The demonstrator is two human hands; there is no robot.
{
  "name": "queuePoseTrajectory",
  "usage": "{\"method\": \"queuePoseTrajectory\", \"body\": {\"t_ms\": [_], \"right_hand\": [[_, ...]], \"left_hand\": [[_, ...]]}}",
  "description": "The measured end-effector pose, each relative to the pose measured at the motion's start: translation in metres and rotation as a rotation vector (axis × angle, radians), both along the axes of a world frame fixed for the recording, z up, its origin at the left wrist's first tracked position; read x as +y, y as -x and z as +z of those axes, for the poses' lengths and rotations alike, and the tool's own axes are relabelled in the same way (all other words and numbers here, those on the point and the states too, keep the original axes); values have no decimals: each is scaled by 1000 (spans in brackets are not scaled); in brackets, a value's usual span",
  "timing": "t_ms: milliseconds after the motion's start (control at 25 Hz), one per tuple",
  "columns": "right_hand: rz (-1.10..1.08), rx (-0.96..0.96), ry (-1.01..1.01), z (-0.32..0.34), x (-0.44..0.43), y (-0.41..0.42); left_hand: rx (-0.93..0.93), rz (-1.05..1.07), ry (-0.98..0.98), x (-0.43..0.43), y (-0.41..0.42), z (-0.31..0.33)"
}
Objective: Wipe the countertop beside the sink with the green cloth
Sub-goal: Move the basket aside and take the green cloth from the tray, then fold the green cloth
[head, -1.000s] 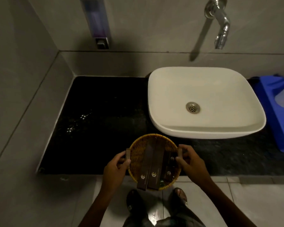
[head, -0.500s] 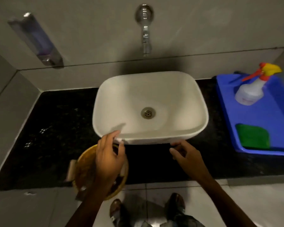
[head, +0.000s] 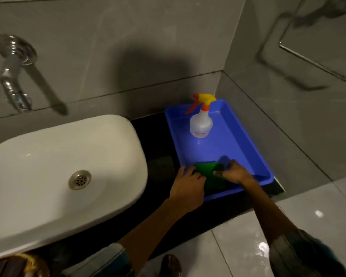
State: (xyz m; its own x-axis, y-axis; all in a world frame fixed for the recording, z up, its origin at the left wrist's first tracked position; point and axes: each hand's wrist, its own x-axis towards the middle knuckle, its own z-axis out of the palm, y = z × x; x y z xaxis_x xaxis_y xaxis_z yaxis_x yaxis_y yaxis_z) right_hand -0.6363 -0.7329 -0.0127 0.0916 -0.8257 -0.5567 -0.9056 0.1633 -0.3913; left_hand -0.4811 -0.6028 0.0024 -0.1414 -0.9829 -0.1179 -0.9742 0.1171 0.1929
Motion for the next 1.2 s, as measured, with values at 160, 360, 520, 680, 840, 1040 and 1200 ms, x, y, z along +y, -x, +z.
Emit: {"method": "queuePoseTrajectory", "body": {"t_ms": [160,360,520,680,840,1040,1200], "right_hand": [[-170,-130,-157,-6,-9,-14],[-272,-339,-147,-11,2,-27],[-337,-449,7,3,26,-39],[-311,-608,209,50,62,-67],[-123,-944,103,110,125,-119],[29,-1106,-214,139,279,-251],[279,-971,-363,101,419,-363]], "left_hand": [[-128,-87,-210,-22,8,-24],[-41,-15,-201,-19,2,-27],[241,162,83,9,-20,-8],[630,375,267,58,-77,25],[928,641,222,119,-143,64],[1499,883,244,270,-256,89],[1470,1124,466,440,-334,50]]}}
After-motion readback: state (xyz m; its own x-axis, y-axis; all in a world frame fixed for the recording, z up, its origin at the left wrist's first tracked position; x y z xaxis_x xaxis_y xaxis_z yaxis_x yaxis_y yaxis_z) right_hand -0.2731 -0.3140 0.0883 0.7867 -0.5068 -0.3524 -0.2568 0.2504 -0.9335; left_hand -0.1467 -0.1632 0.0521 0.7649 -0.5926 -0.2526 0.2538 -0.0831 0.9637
